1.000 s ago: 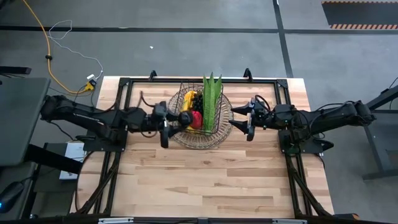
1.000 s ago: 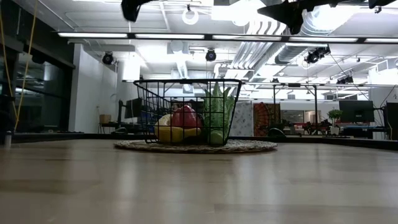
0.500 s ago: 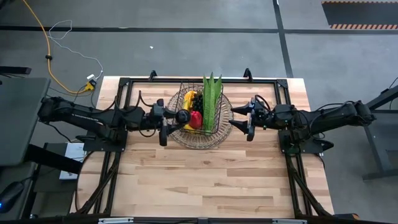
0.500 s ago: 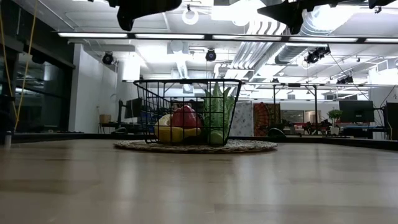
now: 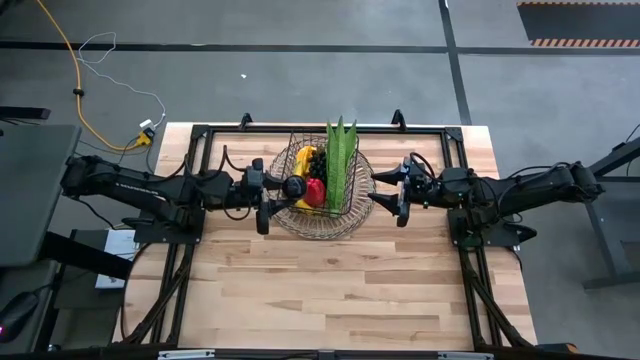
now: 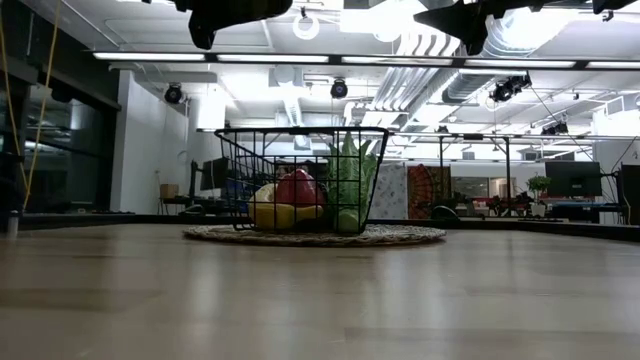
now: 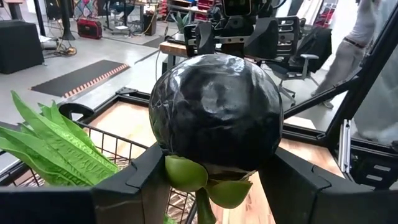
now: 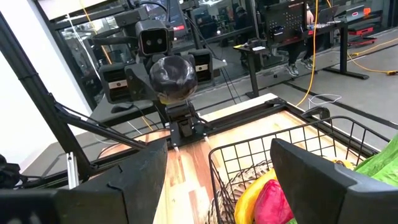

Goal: Build produce basket
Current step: Put the mangosteen into the wire basket

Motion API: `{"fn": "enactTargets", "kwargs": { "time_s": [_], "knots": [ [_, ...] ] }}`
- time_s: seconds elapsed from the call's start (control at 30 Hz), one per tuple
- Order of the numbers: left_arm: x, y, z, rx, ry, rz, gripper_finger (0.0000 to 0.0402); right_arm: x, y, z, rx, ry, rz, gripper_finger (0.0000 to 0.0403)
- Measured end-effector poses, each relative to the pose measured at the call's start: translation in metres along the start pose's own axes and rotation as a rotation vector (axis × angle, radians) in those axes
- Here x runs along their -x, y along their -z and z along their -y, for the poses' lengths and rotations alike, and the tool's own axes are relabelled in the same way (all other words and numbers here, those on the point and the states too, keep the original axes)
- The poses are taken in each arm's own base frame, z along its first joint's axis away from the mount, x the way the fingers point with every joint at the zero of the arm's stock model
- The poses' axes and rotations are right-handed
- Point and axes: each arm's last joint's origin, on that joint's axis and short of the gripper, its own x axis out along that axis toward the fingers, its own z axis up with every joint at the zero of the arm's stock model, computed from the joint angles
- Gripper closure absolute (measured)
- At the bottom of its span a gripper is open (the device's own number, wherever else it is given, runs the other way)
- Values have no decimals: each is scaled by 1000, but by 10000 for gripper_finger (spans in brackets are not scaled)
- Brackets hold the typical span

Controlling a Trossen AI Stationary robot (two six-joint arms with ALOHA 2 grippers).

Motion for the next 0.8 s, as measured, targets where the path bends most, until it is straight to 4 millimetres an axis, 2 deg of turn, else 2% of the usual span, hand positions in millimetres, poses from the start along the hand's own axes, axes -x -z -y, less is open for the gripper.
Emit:
{"fn": "enactTargets", "kwargs": {
  "time_s": [0.13,0.4,0.8],
  "knots": [
    [0,-1,-1,3,-10,3,201,0,0,0,0,0,0,126],
    [-16,-17,-9,-19,-34,21,201,0,1,0,-7,2,-6,126],
    [-19,-15,-9,-77,51,-19,201,0,1,0,-9,2,-7,126]
  ]
}}
